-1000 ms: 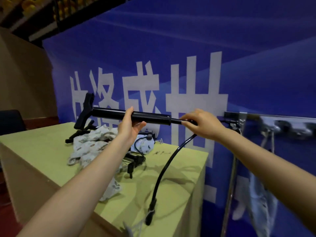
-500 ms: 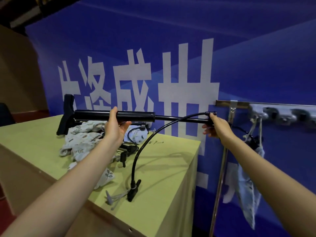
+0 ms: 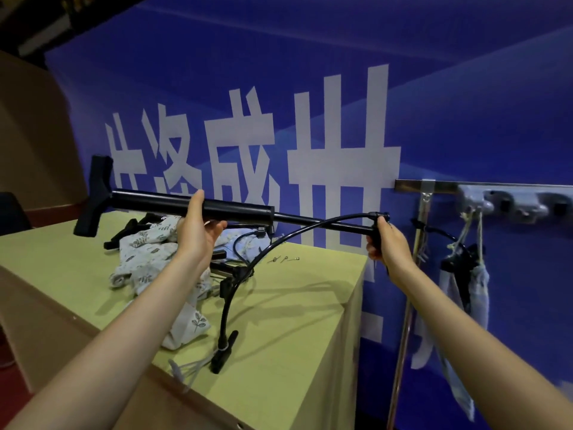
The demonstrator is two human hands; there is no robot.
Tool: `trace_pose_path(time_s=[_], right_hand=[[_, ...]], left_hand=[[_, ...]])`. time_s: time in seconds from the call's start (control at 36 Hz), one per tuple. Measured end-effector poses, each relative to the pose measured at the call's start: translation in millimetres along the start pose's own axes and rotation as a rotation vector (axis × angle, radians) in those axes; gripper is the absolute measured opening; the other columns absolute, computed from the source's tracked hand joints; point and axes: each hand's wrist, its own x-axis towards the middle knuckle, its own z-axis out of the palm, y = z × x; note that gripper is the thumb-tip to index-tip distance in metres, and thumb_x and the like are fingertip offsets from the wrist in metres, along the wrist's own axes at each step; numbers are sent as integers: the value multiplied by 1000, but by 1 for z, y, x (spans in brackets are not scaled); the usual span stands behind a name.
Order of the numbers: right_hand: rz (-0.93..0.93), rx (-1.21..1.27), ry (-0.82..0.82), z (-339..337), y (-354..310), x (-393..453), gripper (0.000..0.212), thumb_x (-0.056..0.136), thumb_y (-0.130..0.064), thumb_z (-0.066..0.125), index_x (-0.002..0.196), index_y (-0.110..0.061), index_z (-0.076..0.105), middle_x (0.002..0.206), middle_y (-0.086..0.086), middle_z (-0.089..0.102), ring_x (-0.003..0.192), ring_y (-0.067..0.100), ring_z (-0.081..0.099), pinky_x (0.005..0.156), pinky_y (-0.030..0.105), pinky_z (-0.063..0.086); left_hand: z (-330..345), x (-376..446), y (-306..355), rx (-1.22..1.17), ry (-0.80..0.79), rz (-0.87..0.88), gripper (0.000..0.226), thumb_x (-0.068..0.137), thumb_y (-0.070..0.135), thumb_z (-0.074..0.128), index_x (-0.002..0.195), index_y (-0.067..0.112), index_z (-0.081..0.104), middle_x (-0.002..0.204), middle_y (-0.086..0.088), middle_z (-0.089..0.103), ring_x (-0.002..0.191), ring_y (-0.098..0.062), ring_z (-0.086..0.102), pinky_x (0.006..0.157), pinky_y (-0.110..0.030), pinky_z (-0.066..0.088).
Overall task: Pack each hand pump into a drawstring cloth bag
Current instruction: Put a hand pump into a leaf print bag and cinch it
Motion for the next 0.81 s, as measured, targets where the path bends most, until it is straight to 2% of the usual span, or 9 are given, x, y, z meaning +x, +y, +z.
trace_pose_path(time_s=[0.17,0.33,0.47,0.53,0.61,0.67,0.69,0.75,0.81], right_hand=[[-55,34,-17,14,0,-9,30,104,-32,37,83,-15,49,67,5,52,56,16,45,53,29,37],[-56,52,-67,28,6,-15,26,104,-31,37,98,-12,52,70,4,51,58,13,47,52,24,39],[-60,27,-89,35,6,-17,26,104,-31,36,95,-14,53,70,3,52,58,13,47,53,25,40],[-68,34,-96,38,4,-19,26,104,-30,35,91,-15,52,69,3,51,58,13,47,53,25,40],[-73,55,-100,45,2,-21,26,104,-30,36,91,-15,52,69,3,52,59,13,47,54,26,40],[-72,70,-103,49,1,-23,25,104,-30,36,91,-16,52,68,3,52,59,13,47,55,27,40],[-70,78,-105,51,1,-24,25,104,-30,35,91,-16,51,68,3,52,59,13,47,55,27,40],[-66,91,-107,56,1,-25,25,104,-30,35,92,-14,51,69,4,52,60,14,48,56,27,40],[-62,98,-118,61,1,-27,26,104,-30,35,95,-12,51,70,4,52,61,14,48,56,27,40]], left_hand=[[4,-4,-8,37,-3,0,36,91,39,63,112,10,58,100,-6,64,73,-13,64,53,-18,50],[5,-13,-24,24,6,-59,35,92,37,62,110,7,56,97,-8,64,67,-13,65,51,-19,51],[11,-18,-32,-2,-40,-95,49,92,35,61,125,-1,57,116,-18,66,100,-27,68,61,-24,58],[16,-22,-32,21,-53,-108,44,93,36,60,121,1,59,116,-17,66,101,-26,68,60,-22,57],[21,-24,-36,17,-52,-106,34,92,35,62,107,5,62,112,-16,68,97,-26,69,59,-25,57],[23,-24,-39,60,-75,-87,35,90,40,64,103,7,63,105,-14,70,96,-26,70,63,-27,59],[23,-22,-43,126,-92,-71,34,89,44,64,99,11,64,97,-8,72,93,-25,70,66,-27,59],[25,-23,-47,218,-138,-50,19,93,41,59,86,23,60,68,9,72,74,-13,70,64,-18,55],[27,-24,-50,203,-145,-46,17,95,38,58,86,24,55,59,15,69,64,-4,69,69,-21,57]])
